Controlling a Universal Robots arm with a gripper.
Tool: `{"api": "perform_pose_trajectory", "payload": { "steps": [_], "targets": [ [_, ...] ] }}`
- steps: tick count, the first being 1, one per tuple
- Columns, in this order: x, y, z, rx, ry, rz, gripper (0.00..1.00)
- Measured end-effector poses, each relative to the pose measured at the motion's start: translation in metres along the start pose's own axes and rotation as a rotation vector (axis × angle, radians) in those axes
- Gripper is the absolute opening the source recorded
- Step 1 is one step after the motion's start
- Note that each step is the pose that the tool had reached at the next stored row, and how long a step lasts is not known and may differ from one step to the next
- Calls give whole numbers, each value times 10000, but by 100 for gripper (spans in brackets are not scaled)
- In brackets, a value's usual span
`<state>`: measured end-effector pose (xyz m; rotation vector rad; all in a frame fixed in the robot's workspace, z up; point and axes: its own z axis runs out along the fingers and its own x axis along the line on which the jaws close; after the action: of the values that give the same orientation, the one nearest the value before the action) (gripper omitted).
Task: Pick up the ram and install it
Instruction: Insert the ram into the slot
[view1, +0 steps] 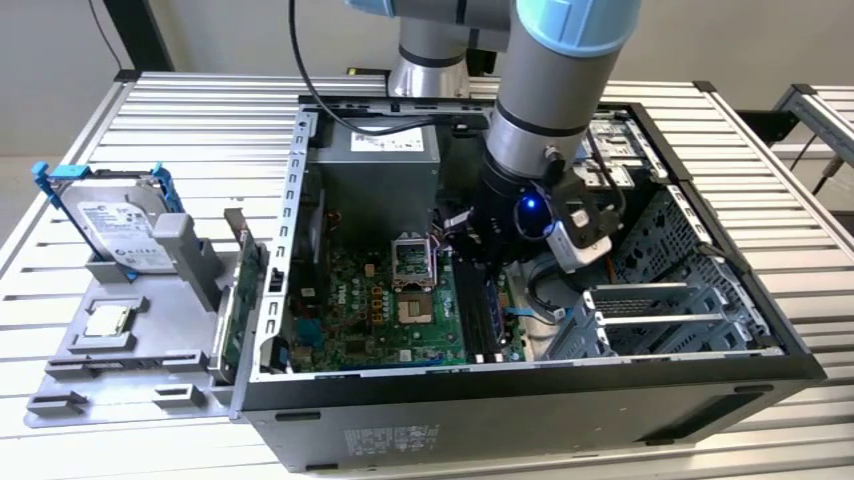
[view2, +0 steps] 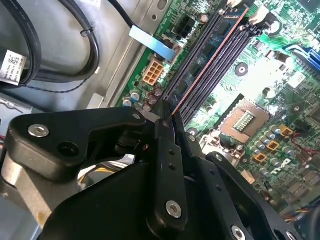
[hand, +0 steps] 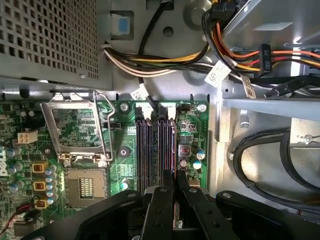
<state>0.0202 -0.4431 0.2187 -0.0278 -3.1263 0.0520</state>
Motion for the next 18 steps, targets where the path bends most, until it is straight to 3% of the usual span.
{"api": "perform_pose_trajectory", "payload": {
  "steps": [8,18],
  "targets": [
    [0,-24,14,-1,1,21,0],
    [1,-11,39,3,-2,165,0]
  ]
}}
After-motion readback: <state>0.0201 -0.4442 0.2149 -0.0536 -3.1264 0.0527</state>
